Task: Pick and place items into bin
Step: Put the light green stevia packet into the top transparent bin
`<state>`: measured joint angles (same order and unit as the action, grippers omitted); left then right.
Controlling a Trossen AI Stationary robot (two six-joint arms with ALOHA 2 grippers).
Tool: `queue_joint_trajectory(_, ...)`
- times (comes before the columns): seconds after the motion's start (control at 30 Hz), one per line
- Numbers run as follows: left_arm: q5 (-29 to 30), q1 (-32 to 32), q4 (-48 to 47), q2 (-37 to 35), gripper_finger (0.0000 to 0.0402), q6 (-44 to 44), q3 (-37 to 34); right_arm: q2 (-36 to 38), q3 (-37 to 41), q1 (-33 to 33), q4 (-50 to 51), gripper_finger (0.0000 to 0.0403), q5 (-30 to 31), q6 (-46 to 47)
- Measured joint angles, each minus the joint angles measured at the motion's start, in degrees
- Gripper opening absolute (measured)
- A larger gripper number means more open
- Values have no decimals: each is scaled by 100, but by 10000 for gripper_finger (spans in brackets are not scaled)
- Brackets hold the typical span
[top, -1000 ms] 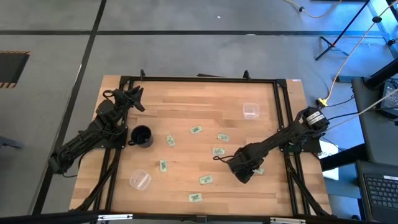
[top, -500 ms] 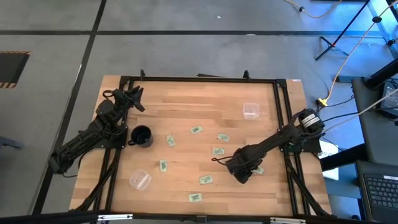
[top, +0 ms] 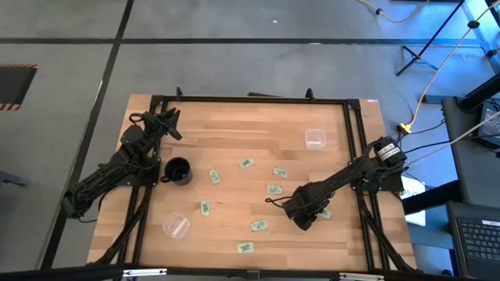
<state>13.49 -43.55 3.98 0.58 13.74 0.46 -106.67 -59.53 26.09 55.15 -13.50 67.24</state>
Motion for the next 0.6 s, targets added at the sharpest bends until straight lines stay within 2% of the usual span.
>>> queue_joint_trajectory(0.6, -1, 0, 3, 0, 106, 0, 1, -11, 4, 4, -58, 76, 4, 2)
